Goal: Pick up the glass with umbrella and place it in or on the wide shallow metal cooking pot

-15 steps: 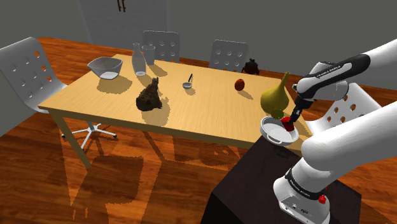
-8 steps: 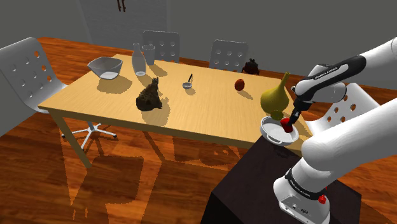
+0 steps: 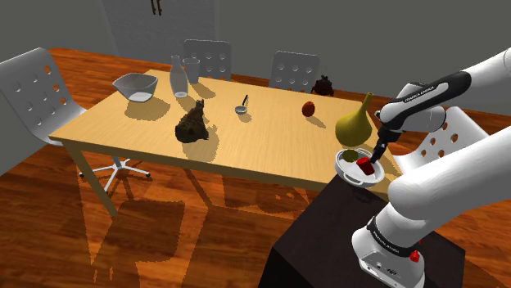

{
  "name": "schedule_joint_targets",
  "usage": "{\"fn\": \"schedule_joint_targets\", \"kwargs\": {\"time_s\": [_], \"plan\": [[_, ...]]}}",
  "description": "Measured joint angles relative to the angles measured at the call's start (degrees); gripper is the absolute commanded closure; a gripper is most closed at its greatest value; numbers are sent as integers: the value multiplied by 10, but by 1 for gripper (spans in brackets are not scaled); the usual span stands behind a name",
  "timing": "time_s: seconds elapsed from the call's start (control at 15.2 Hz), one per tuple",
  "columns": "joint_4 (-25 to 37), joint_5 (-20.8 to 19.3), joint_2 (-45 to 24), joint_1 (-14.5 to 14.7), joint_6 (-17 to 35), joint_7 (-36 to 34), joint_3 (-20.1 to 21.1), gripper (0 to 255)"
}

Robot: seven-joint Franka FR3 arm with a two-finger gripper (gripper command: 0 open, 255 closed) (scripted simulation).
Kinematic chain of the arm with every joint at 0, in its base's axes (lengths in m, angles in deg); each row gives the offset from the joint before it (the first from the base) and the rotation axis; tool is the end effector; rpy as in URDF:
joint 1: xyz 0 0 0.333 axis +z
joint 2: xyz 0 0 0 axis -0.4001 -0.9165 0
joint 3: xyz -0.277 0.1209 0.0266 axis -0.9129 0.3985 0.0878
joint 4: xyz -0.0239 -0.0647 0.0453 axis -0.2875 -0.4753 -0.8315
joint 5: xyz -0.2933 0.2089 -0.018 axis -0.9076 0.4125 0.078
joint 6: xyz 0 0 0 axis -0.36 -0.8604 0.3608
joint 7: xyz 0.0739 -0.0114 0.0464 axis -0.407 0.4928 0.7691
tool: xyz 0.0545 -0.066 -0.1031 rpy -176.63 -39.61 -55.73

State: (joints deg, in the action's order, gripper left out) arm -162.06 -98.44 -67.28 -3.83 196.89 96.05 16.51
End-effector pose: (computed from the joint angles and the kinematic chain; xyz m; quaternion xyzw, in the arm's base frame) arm 0.1550 -0.3168 0.2620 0.9970 0.0767 0.0009 0.0048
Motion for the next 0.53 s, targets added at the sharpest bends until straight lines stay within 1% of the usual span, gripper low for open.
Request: {"fn": "schedule_joint_targets", "kwargs": {"time_s": [0.13, 0.26, 0.4, 0.53], "plan": [[5, -10, 32, -11, -35, -8, 13, 0], [18, -13, 71, -19, -85, -15, 29, 0], [22, -15, 85, -22, -104, -17, 36, 0], [23, -15, 88, -23, -108, -17, 37, 0]]}}
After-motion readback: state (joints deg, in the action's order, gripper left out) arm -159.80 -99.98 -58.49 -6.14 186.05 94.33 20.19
